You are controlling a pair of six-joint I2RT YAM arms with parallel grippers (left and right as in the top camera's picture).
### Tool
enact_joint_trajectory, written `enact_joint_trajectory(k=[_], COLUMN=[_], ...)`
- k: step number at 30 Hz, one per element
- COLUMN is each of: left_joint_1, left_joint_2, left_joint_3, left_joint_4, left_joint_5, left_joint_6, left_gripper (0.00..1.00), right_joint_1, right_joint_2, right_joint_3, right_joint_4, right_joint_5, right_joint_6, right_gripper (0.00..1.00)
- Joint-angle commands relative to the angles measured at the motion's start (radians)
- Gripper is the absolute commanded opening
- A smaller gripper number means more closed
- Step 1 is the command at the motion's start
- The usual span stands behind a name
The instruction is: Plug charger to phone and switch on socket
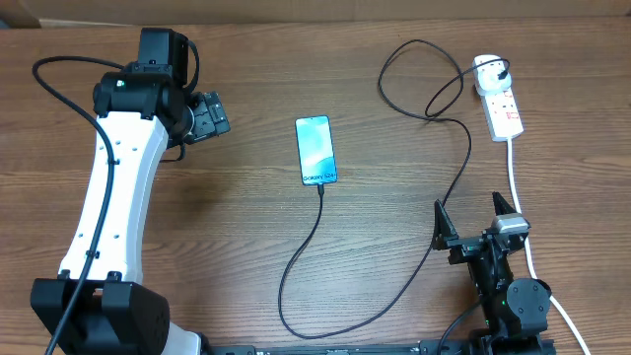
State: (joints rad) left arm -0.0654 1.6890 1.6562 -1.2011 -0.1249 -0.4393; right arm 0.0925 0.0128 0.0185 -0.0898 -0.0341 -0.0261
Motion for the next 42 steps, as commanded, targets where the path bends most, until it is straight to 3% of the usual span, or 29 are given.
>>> enact_joint_trajectory(k=[1, 14, 20, 34, 42], left_joint_1=[0.000, 0.000, 0.000, 0.000, 0.000], left_joint_2=[0.005, -0.019, -0.098, -0.439, -0.609], left_joint_3=[0.000, 0.000, -0.018, -0.495, -0.602], left_joint_4=[0.001, -0.058, -0.080, 0.189, 0.175], left_joint_5=[-0.013, -0.021, 0.048, 0.048, 0.074], left_joint_6=[-0.011, -0.011, -0.015, -0.014, -0.014], left_gripper=[0.99, 0.99, 1.00, 1.00, 0.99], right_joint_1=[0.003, 0.003, 0.003, 0.003, 0.003], right_joint_2=[-0.010, -0.010, -0.010, -0.010, -0.010], right_joint_3=[-0.010, -0.010, -0.010, -0.010, -0.010], right_joint_4=[0.006, 0.005, 0.006, 0.006, 0.006], right_joint_5=[0.004, 0.004, 0.004, 0.004, 0.004], right_joint_6=[-0.005, -0.005, -0.005, -0.005, -0.005], right_gripper=[1.00, 1.00, 1.00, 1.00, 1.00])
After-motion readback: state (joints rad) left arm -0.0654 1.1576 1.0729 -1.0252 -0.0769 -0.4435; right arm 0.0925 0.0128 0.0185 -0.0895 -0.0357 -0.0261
